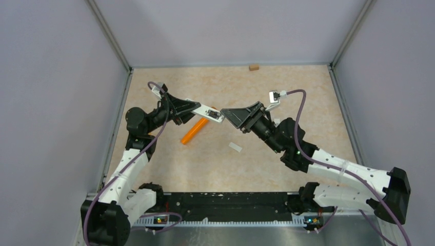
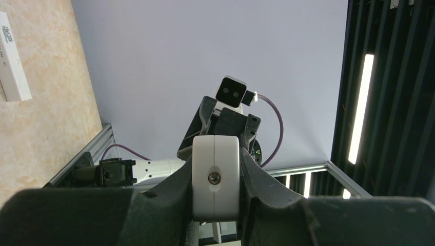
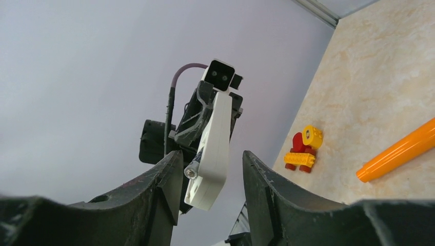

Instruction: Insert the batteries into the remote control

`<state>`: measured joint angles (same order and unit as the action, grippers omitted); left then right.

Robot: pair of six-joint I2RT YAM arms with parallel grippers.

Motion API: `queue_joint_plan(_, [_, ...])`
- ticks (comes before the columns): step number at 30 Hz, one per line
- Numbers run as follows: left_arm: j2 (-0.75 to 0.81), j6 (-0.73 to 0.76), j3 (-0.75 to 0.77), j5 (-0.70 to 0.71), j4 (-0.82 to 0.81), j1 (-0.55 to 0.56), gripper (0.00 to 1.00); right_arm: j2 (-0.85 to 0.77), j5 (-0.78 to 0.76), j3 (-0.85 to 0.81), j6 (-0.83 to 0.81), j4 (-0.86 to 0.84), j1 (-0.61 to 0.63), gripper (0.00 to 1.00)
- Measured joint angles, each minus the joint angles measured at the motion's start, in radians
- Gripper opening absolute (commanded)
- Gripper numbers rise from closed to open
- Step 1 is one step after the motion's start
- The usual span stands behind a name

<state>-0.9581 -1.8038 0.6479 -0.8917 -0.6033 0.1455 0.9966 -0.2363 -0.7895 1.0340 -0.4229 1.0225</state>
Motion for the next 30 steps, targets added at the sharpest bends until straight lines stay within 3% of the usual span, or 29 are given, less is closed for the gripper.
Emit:
queue_joint_plan(4, [0.000,0.001,0.000,0.003,0.000,0.000,0.00,0.019,0.014,0.000,0.000,-0.002,-0.003,0.48])
queue_joint_plan(10, [0.000,0.003,0.000,0.007,0.000,-0.001,0.00,0.030,0.031,0.000,-0.002,-0.011,-0.005,0.62])
queue_joint_plan(15, [0.000,0.003,0.000,0.007,0.000,-0.001,0.00,0.030,0.032,0.000,0.000,-0.011,-0.005,0.64])
queue_joint_plan(19, [0.000,0.003,0.000,0.007,0.000,-0.001,0.00,0.030,0.032,0.000,-0.001,-0.011,-0.005,0.64])
queue_joint_plan(30, [0.000,0.008,-0.002,0.011,0.001,-0.001,0.00,0.048,0.056,-0.003,-0.003,-0.015,-0.005,0.47])
